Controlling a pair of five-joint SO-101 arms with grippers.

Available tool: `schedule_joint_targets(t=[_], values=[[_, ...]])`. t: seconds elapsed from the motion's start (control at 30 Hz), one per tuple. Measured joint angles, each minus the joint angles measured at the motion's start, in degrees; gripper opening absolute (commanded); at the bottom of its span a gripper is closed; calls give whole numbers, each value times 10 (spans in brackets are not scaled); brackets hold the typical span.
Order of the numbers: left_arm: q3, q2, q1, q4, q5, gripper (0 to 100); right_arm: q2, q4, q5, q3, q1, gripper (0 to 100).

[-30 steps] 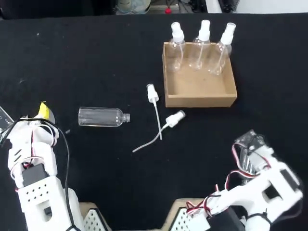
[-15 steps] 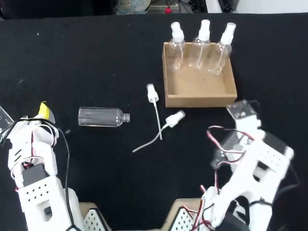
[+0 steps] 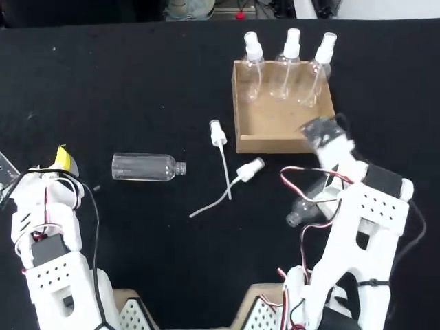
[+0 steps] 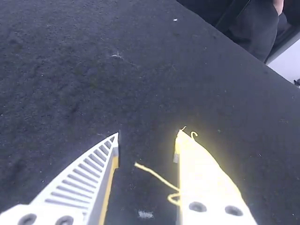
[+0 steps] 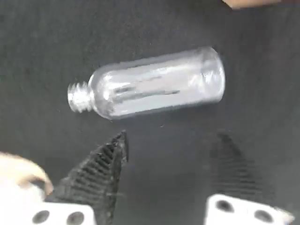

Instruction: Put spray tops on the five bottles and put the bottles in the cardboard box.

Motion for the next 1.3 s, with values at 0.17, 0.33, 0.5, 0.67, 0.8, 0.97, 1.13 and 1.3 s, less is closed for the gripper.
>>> schedule_joint_targets(t=[0.17,0.33,0.5,0.67,0.8,0.97,1.13,1.3], values=[[0,0,0,0,0,188,0,0,316,24,0,328],[0,0,0,0,0,188,0,-25,498,64,0,328],[0,0,0,0,0,188,0,-114,537,126,10,328],[0,0,0,0,0,188,0,-205,572,196,20,328],[0,0,0,0,0,188,0,-270,577,243,20,325],[8,0,0,0,0,188,0,-350,577,296,20,272],[9,0,0,0,0,188,0,-419,528,332,20,64],[9,0,0,0,0,188,-1,-422,369,319,39,25]])
